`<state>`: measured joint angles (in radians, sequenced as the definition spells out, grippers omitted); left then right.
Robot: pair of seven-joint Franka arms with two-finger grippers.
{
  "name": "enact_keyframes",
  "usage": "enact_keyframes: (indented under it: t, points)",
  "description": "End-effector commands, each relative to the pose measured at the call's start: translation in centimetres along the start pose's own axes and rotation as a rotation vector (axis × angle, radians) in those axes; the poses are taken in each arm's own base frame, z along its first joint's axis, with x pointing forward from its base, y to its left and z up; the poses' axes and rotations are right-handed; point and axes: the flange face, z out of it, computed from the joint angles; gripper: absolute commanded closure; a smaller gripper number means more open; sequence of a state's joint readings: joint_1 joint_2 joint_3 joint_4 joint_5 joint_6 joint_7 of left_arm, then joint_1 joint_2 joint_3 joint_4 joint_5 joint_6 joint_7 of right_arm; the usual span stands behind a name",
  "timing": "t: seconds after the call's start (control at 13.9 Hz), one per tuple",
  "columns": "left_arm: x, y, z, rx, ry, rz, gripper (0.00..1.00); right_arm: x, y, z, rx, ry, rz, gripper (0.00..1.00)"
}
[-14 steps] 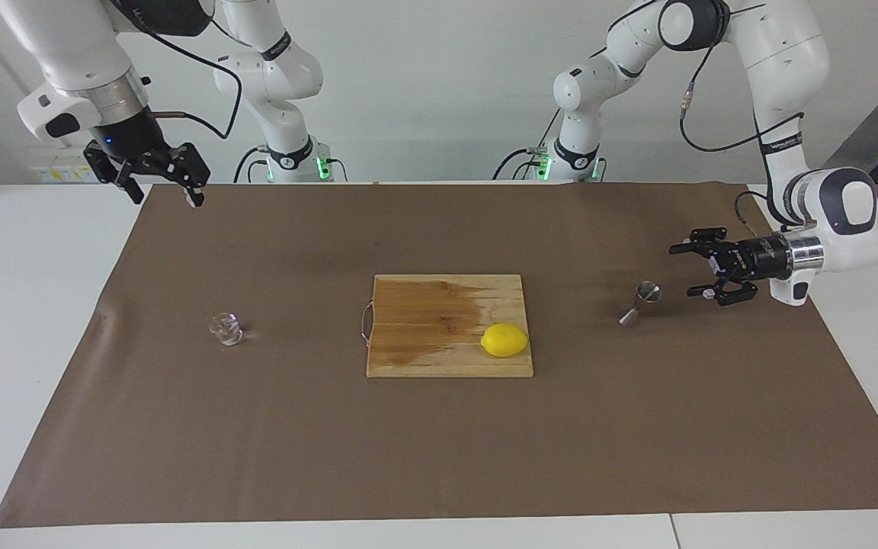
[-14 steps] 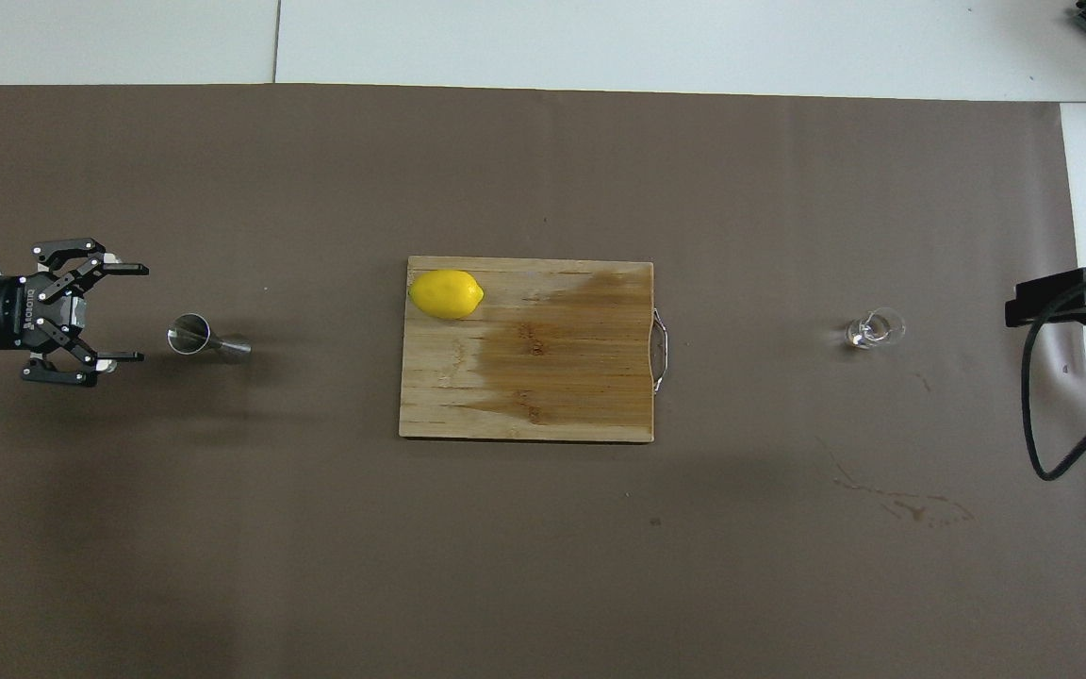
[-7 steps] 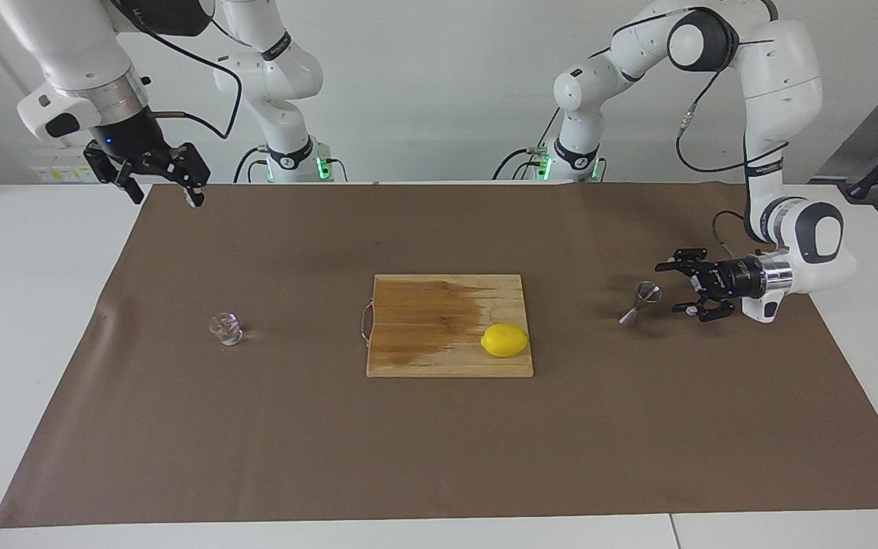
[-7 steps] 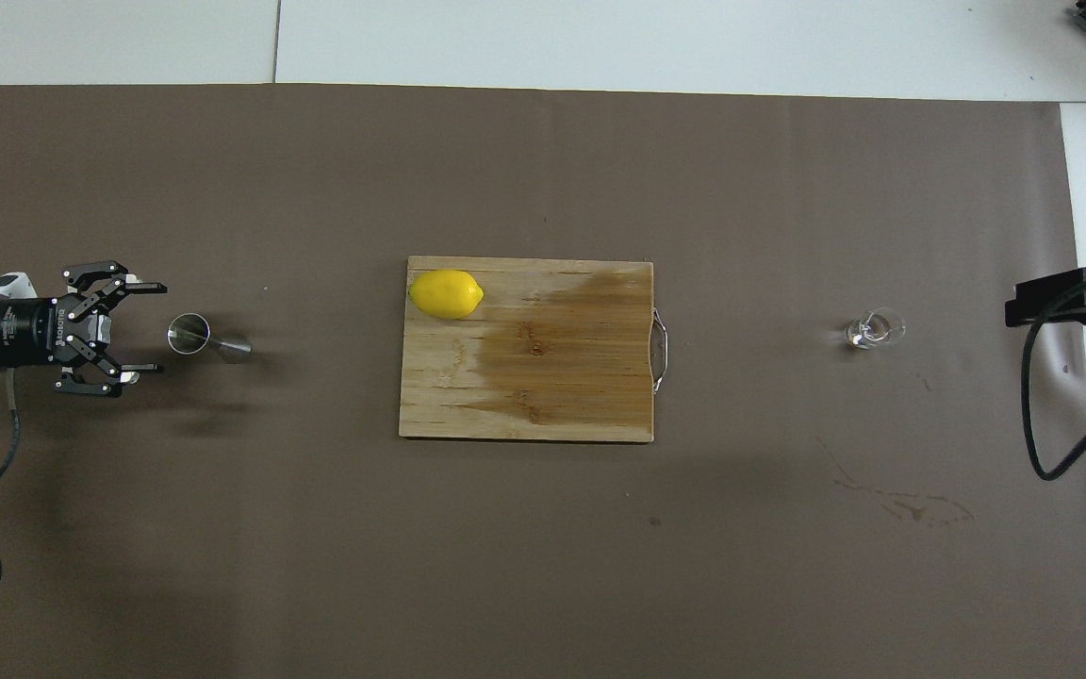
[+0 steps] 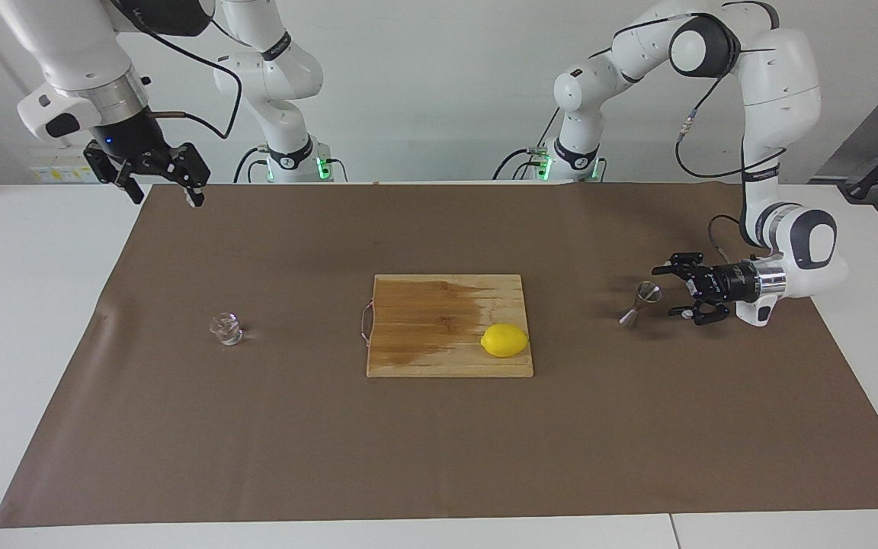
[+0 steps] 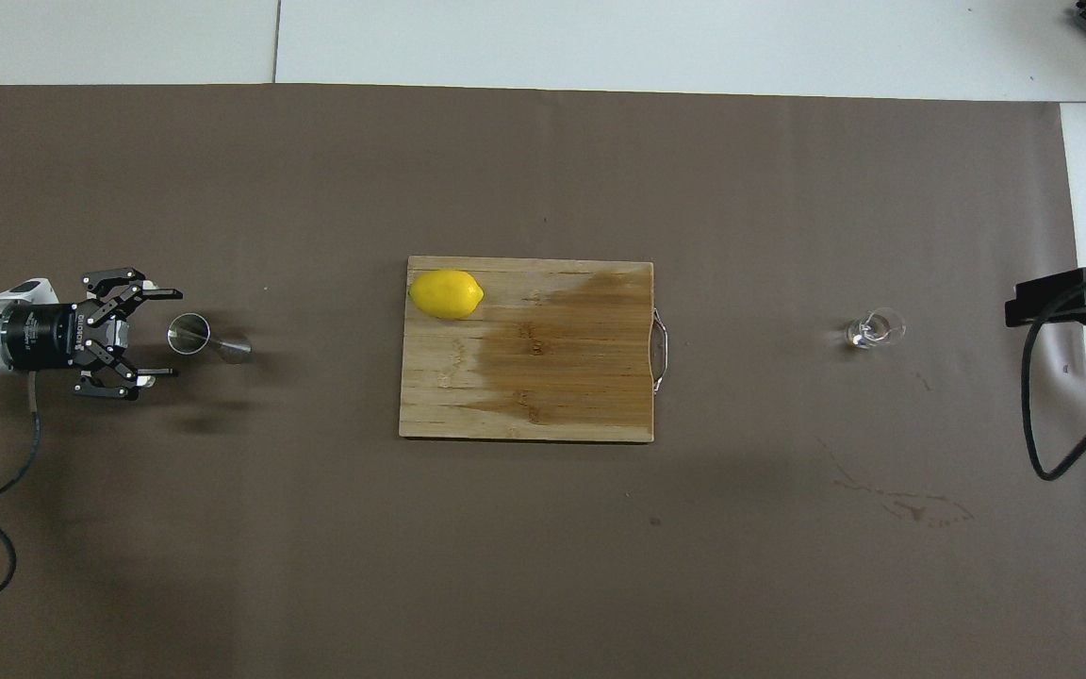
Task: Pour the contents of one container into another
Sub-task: 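Close the left gripper around the metal cup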
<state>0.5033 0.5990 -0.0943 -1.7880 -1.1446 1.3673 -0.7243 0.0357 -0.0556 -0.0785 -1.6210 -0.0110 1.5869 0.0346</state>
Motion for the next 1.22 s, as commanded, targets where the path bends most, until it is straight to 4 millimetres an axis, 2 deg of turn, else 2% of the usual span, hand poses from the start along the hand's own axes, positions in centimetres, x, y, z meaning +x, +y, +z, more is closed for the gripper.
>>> enact_keyframes:
  t: [0.0,1.15]
  points:
    - [1.2,0.2,0.5,-0.021,-0.001,0.023,0.00,-0.7,0.0,-0.1,0.017,-0.001,0.001,0.00]
    - [2.0,-0.2,1.6,-0.018,-0.040,-0.006,0.00,-0.7,0.0,-0.1,0.017,-0.001,0.001,0.00]
